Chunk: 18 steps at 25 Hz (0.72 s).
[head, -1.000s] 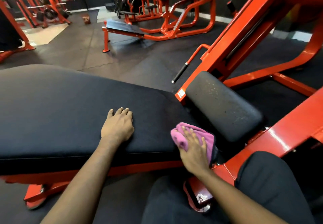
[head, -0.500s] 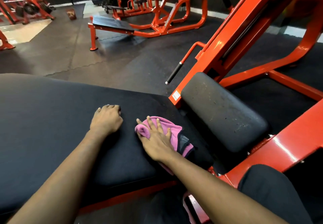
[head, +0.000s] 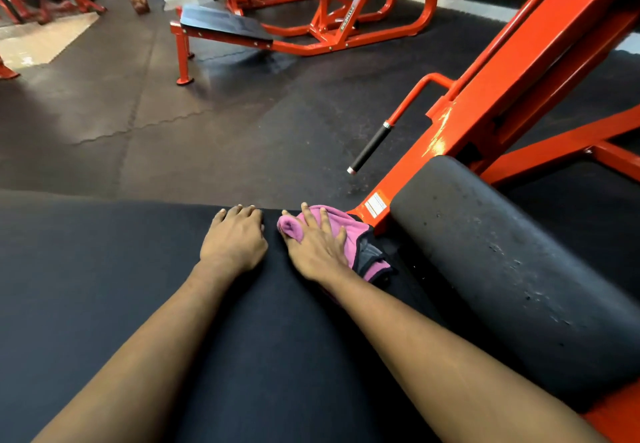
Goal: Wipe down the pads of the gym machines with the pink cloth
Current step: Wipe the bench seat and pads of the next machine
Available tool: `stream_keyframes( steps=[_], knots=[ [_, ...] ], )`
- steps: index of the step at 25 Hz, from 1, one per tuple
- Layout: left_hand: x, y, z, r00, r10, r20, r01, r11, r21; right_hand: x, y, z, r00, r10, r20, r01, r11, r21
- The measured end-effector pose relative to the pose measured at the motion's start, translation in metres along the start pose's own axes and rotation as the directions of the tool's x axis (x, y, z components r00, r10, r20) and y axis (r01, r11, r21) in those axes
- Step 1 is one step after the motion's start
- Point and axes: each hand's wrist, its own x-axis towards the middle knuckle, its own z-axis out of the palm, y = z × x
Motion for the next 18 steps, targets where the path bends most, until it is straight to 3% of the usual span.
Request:
stream_keyframes(
  steps=[7,11,14,16,18],
  knots=[
    [0.031,0.002,0.006,1.0,-0.02,0.004,0.02,0.999,0.049,0.07,0.029,-0.018,0.997,0.021,-0.069,-0.021,1.0,-0.003],
    [0.035,-0.003,0.003,0.999,-0.017,0.051,0.016,1.0,0.013,0.083,0.07,-0.022,0.975,0.208,-0.076,-0.206,0.978,0.034],
    [0.033,-0.004,-0.002,0.995,0.006,0.095,-0.007,1.0,0.005,0.083,0.107,-0.025,0.926,0.377,-0.025,-0.366,0.91,0.195],
    [0.035,-0.004,-0.004,0.993,0.014,0.117,-0.006,0.998,-0.066,0.077,0.111,-0.024,0.929,0.369,-0.025,-0.356,0.91,0.212],
    [0.038,-0.008,-0.01,0.992,-0.007,0.128,0.032,0.98,-0.197,0.074,0.089,-0.022,0.959,0.267,-0.095,-0.254,0.958,0.135]
  ],
)
